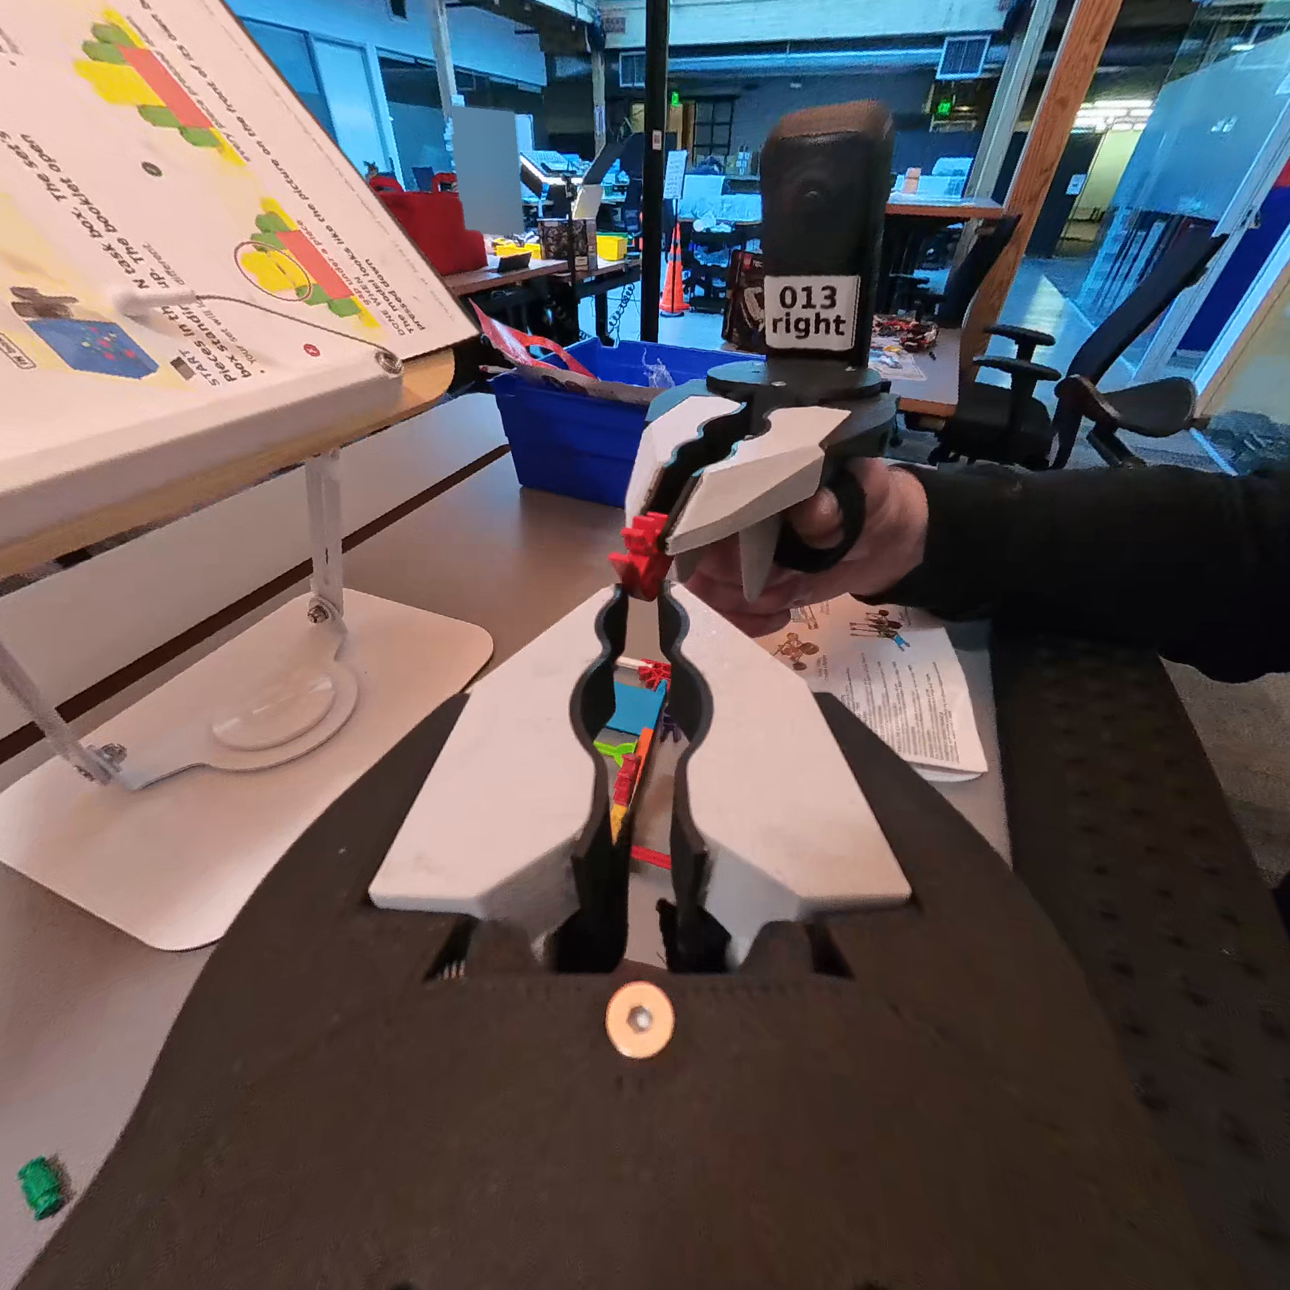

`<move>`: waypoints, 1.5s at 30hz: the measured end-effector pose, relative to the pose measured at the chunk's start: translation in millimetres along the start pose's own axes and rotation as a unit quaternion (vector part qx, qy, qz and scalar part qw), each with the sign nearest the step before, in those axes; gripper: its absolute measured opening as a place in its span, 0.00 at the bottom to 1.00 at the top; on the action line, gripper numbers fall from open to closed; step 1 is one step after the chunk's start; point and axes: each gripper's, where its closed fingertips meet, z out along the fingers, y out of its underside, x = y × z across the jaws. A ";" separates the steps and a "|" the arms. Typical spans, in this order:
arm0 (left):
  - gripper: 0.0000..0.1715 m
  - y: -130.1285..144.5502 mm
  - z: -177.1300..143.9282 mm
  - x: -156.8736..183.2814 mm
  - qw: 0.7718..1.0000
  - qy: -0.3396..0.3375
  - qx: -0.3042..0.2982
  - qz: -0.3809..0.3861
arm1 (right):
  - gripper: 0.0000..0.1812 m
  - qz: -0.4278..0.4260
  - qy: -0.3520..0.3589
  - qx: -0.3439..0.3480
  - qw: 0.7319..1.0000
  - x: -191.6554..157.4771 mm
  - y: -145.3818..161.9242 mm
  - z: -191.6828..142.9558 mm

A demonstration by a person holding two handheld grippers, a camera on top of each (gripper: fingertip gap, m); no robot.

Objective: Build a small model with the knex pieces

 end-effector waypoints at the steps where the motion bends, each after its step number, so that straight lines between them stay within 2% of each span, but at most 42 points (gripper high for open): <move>1: 0.03 -0.5 -1.5 -1.1 1.000 -0.002 0.003 0.003 | 0.02 -0.001 -0.001 -0.002 1.000 0.0 1.1 0.1; 8: 0.02 18.3 -7.7 -4.8 0.997 -0.003 -0.065 0.047 | 0.02 -0.023 -0.010 -0.085 0.996 0.2 30.8 2.2; 14: 0.00 48.4 -10.9 -3.6 0.989 0.016 -0.136 0.056 | 0.02 -0.059 -0.007 -0.165 0.985 0.7 58.6 3.7; 16: 0.00 55.0 -10.4 -4.5 0.985 0.011 -0.154 0.072 | 0.02 -0.072 -0.004 -0.167 0.983 2.0 59.4 2.6; 18: 0.00 54.7 -9.3 -7.7 0.985 -0.001 -0.151 0.088 | 0.02 -0.064 -0.007 -0.172 0.983 2.4 61.1 1.9; 32: 0.00 56.2 -6.9 -12.3 0.988 -0.005 -0.137 0.075 | 0.02 -0.064 0.004 -0.168 0.984 10.8 66.0 1.9; 37: 0.09 54.9 -5.5 -14.7 0.991 -0.001 -0.122 0.054 | 0.02 -0.060 0.011 -0.160 0.985 15.0 65.8 0.8; 39: 0.10 51.7 -5.4 -14.6 0.993 0.005 -0.108 0.042 | 0.02 -0.059 0.011 -0.161 0.985 15.6 67.7 0.7; 41: 0.16 44.2 -4.4 -17.0 0.996 0.002 -0.082 0.021 | 0.02 -0.058 0.011 -0.156 0.986 16.2 67.9 1.3; 45: 0.13 39.9 -1.8 -12.3 0.998 0.020 -0.061 0.008 | 0.02 -0.054 0.008 -0.155 0.986 16.4 69.9 2.0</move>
